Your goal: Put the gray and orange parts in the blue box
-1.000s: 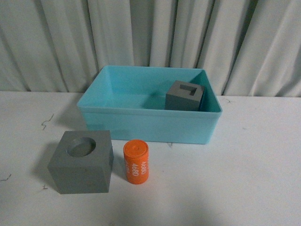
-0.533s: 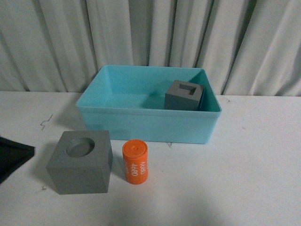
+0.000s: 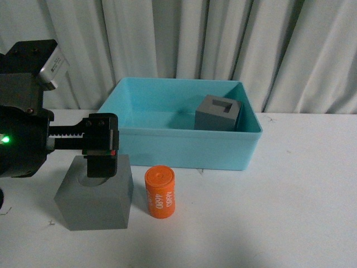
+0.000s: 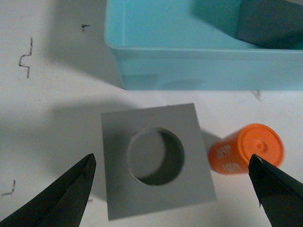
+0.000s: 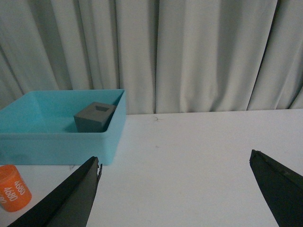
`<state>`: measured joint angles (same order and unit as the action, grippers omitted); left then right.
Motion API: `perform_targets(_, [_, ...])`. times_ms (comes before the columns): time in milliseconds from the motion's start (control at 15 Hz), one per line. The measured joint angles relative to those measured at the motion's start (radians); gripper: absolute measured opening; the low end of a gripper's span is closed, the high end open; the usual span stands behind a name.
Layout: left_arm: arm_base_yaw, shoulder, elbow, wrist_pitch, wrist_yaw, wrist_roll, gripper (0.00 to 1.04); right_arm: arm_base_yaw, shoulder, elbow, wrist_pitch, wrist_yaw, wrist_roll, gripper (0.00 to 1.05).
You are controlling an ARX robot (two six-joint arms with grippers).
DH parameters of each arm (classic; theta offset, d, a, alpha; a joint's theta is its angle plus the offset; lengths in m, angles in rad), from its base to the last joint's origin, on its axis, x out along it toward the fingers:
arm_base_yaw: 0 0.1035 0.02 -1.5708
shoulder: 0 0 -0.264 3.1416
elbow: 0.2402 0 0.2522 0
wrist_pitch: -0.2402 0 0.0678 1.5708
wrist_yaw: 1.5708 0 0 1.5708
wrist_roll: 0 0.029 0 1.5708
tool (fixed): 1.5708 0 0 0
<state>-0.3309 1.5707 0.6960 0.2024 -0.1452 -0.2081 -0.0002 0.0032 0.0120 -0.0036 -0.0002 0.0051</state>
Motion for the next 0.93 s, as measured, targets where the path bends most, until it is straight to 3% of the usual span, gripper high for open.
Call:
perform_targets(267, [0.061,0.204,0.106,0.041,-0.068,0.039,0.98,0.0,0.0,0.0,0.0,0.0,0.0,0.98])
perform_targets(933, [0.101,0.232,0.087,0.054,-0.038,0.063,0.98,0.0,0.0,0.0,0.0,0.0,0.0,0.98])
